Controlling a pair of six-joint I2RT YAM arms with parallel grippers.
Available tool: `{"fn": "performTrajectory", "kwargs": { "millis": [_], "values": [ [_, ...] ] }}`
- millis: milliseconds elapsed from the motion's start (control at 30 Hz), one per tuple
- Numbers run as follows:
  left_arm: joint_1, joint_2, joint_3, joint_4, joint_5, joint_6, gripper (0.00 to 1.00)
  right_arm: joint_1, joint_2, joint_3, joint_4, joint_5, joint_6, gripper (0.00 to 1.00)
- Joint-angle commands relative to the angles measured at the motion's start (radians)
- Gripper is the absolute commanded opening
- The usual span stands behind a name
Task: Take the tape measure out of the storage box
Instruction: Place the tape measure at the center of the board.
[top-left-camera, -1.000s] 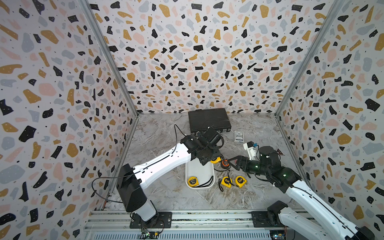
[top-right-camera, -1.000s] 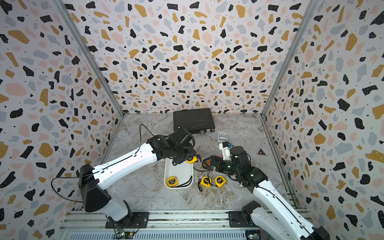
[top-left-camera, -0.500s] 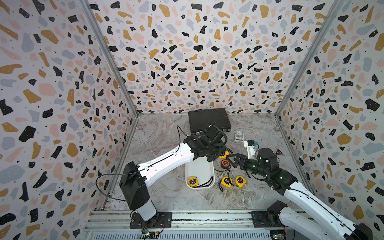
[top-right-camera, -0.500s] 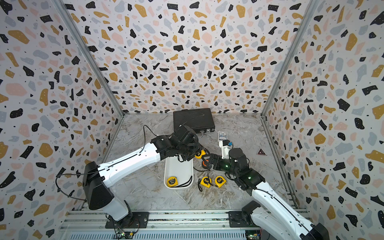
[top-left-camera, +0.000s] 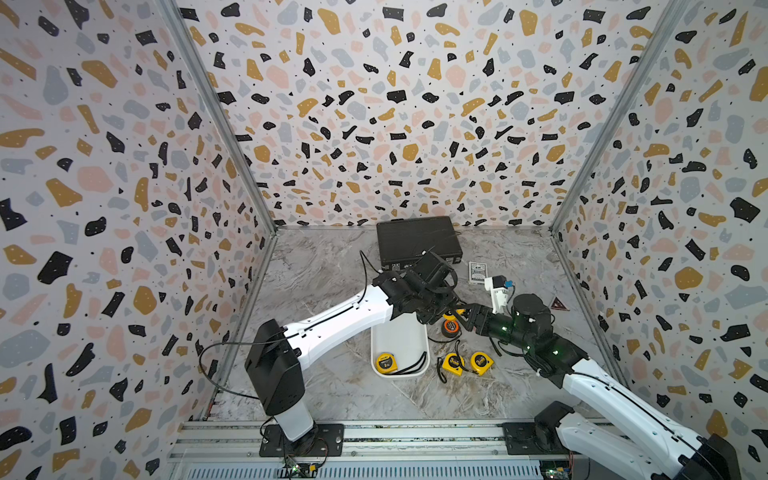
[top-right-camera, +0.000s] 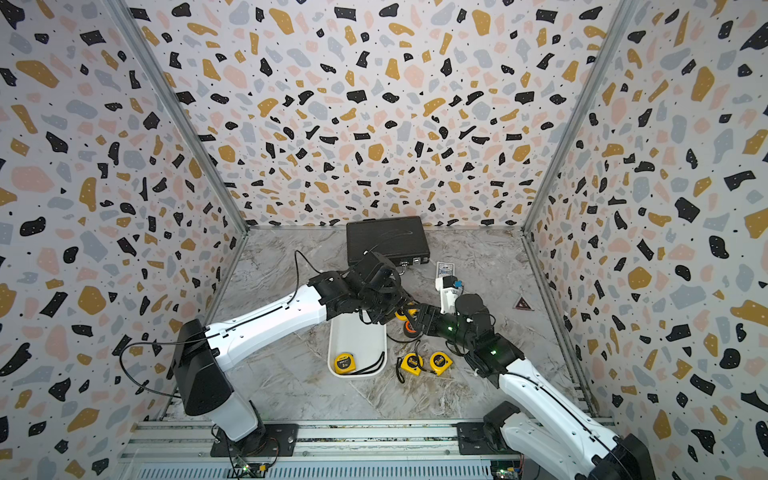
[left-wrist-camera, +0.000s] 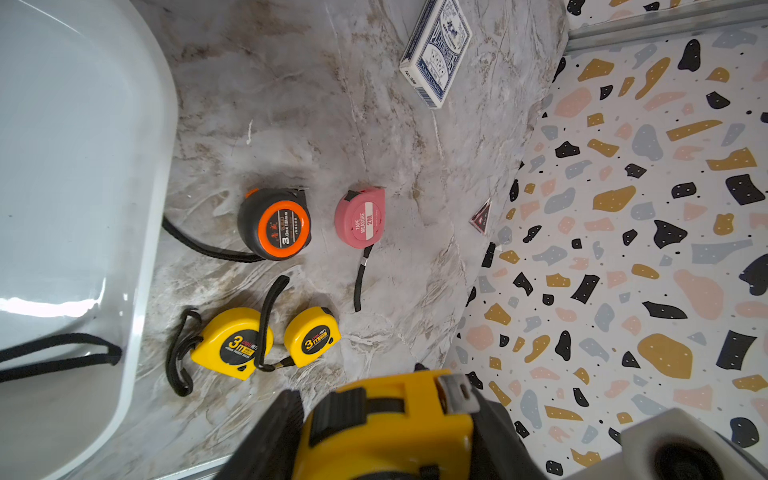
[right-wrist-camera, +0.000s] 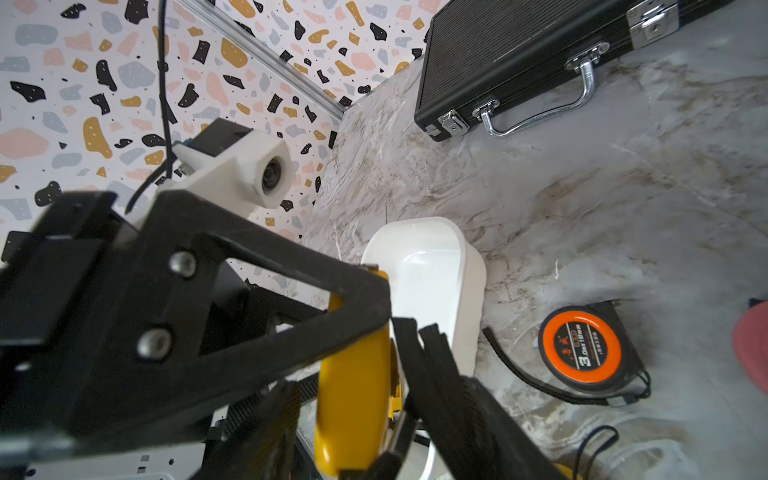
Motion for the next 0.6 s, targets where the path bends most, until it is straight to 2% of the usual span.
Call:
{"fn": "performTrajectory", "kwargs": {
  "millis": [0,400,433,500,567],
  "values": [
    [0.002,-0.006,-0.01,0.058,0.026,-0.011,0.0,0.005,-0.009,-0.008,0.041,-0.013,-0.001,0.57],
    [0.007,-0.005,-0.026,0.099,0.071,-0.006,0.0,0.005,-0.026,-0.019,0.018,0.001,0.008,0.2],
    [0.009,-0.004,-0.027,0.102,0.074,-0.001,0.15,0.004,-0.027,-0.017,0.01,0.006,0.007,0.19],
    [0.011,-0.001,-0.031,0.11,0.081,0.007,0.56,0.002,-0.025,-0.007,-0.022,0.012,-0.003,0.17],
    [0.014,-0.004,-0.036,0.103,0.079,0.014,0.82,-0.009,-0.026,-0.001,-0.053,0.021,-0.009,0.15]
  ]
}}
